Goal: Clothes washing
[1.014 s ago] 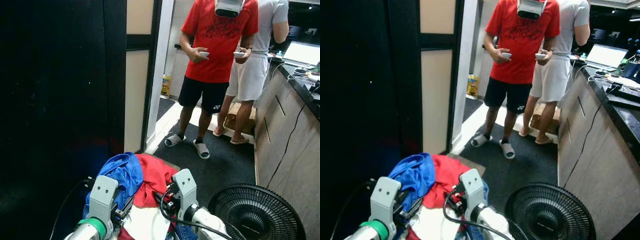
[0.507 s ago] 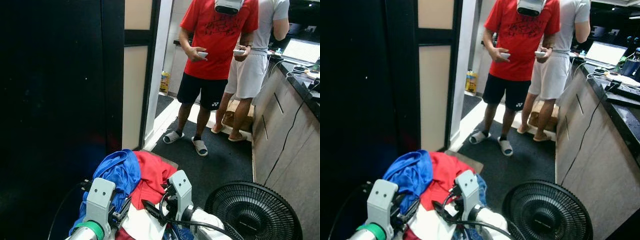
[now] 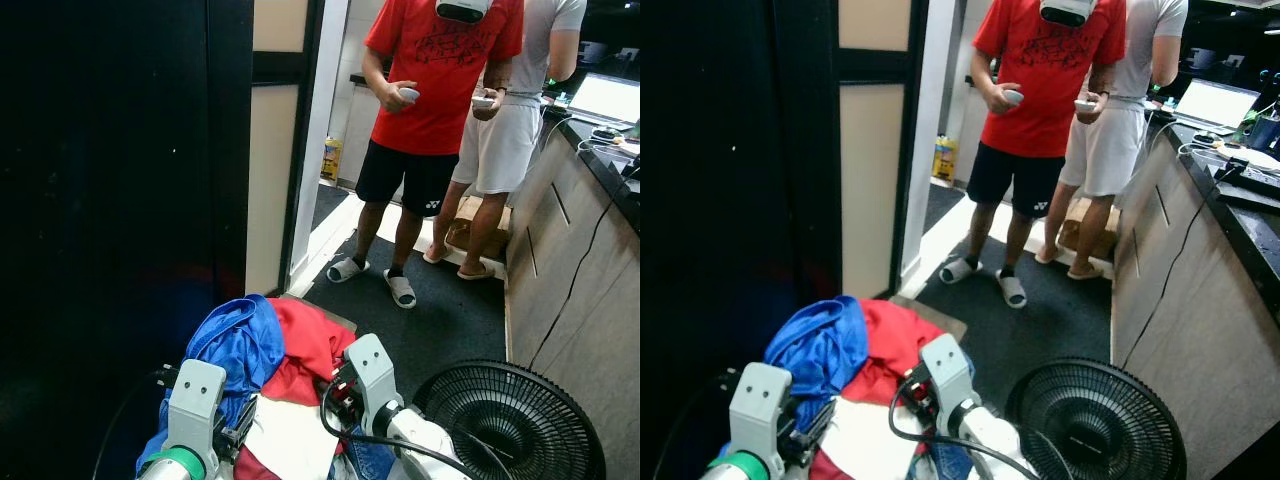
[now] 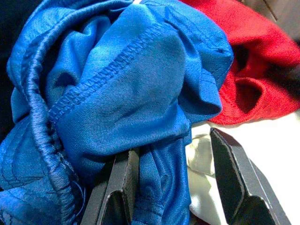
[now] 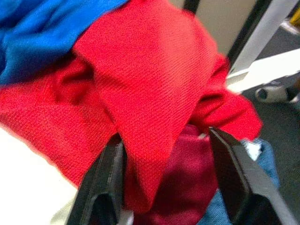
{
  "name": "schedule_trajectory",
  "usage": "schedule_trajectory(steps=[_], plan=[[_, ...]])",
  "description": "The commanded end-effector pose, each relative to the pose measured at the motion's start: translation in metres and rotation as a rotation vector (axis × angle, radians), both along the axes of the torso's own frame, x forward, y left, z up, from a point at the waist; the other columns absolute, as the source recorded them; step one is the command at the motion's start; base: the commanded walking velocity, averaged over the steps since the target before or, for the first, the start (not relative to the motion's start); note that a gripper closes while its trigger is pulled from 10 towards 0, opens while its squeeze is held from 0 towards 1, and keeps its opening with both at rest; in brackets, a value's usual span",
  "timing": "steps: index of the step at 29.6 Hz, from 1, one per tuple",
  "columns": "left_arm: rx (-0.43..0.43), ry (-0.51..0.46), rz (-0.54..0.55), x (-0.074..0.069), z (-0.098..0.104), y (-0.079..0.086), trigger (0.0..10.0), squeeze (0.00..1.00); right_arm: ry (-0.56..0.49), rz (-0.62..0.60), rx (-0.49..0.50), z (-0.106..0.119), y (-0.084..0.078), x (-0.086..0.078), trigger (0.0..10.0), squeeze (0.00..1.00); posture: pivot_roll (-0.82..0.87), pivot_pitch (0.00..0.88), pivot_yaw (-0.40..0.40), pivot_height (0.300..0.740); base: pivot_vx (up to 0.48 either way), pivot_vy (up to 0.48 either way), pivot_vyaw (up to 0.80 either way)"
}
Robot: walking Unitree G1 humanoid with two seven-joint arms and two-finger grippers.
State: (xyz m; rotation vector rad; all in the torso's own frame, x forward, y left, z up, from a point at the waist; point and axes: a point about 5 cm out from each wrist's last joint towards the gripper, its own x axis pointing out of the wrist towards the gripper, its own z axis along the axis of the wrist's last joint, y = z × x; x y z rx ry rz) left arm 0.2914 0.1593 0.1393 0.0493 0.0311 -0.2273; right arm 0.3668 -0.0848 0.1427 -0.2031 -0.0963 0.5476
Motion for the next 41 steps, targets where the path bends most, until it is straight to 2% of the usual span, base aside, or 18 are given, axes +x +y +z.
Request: schedule_trajectory(steps=[1,9,15,21,27,29,30,31,33,34,35,36,38,41], plan=[[-0.002,0.037,0.017,0.000,-0.009,0.001,10.0,0.00,-0.024,-0.018,0.074,0.005,-0.005,0.000,0.0,0.00,0.11,0.162,-0.080,0.740,0.000,0.000,0.00],[0.005,0.032,0.015,0.007,-0.005,0.002,10.0,0.00,0.029,-0.050,0.174,-0.007,-0.015,-0.004,0.0,0.00,0.08,0.159,-0.047,0.740,0.000,0.000,0.00],[0.009,0.035,0.008,0.010,-0.006,0.000,10.0,0.00,0.035,-0.025,0.194,-0.008,-0.015,-0.007,0.0,0.00,0.07,0.159,-0.034,0.740,0.000,0.000,0.00],[0.008,0.036,0.016,0.011,-0.006,0.001,10.0,0.00,0.022,0.028,0.333,0.007,-0.012,-0.007,0.0,0.00,0.08,0.156,-0.039,0.740,0.000,0.000,0.00],[0.007,0.034,0.039,0.010,-0.005,0.005,10.0,0.00,-0.017,0.073,0.416,0.025,-0.012,-0.009,0.0,0.00,0.09,0.154,-0.043,0.740,0.000,0.000,0.00],[0.003,0.027,0.052,0.009,-0.003,0.009,10.0,0.00,-0.091,0.146,0.445,0.048,-0.008,-0.018,0.0,0.00,0.09,0.153,-0.044,0.740,0.000,0.000,0.00],[0.001,0.024,0.054,0.009,-0.002,0.010,10.0,0.00,-0.151,0.166,0.435,0.064,-0.006,-0.023,10.0,0.00,0.09,0.151,-0.044,0.740,0.000,0.000,0.00],[0.001,0.024,0.054,0.009,-0.002,0.010,10.0,0.00,-0.151,0.166,0.435,0.064,-0.006,-0.023,10.0,0.00,0.09,0.151,-0.044,0.740,0.000,0.000,0.00],[-0.018,0.019,0.035,0.009,0.001,0.005,10.0,0.00,-0.277,0.156,0.414,0.095,-0.009,-0.029,10.0,0.00,0.08,0.147,-0.044,0.740,0.000,0.000,0.00],[-0.018,0.019,0.035,0.009,0.001,0.005,10.0,0.00,-0.277,0.156,0.414,0.095,-0.009,-0.029,10.0,0.00,0.08,0.147,-0.044,0.740,0.000,0.000,0.00],[-0.049,0.009,0.003,0.007,0.004,-0.004,10.0,0.00,-0.356,0.123,0.400,0.114,-0.019,-0.032,10.0,0.00,0.07,0.143,-0.044,0.740,0.000,0.000,0.00],[-0.049,0.009,0.003,0.007,0.004,-0.004,10.0,0.00,-0.356,0.123,0.400,0.114,-0.019,-0.032,10.0,0.00,0.07,0.143,-0.044,0.740,0.000,0.000,0.00],[-0.105,-0.020,-0.065,0.004,0.014,-0.021,10.0,0.00,-0.452,0.053,0.373,0.137,-0.039,-0.037,10.0,0.00,0.06,0.141,-0.043,0.740,0.000,0.000,0.00],[-0.183,-0.068,-0.135,0.002,0.032,-0.043,10.0,0.00,-0.511,-0.077,0.324,0.148,-0.073,-0.044,10.0,0.00,0.04,0.137,-0.034,0.740,0.000,0.000,0.00]])
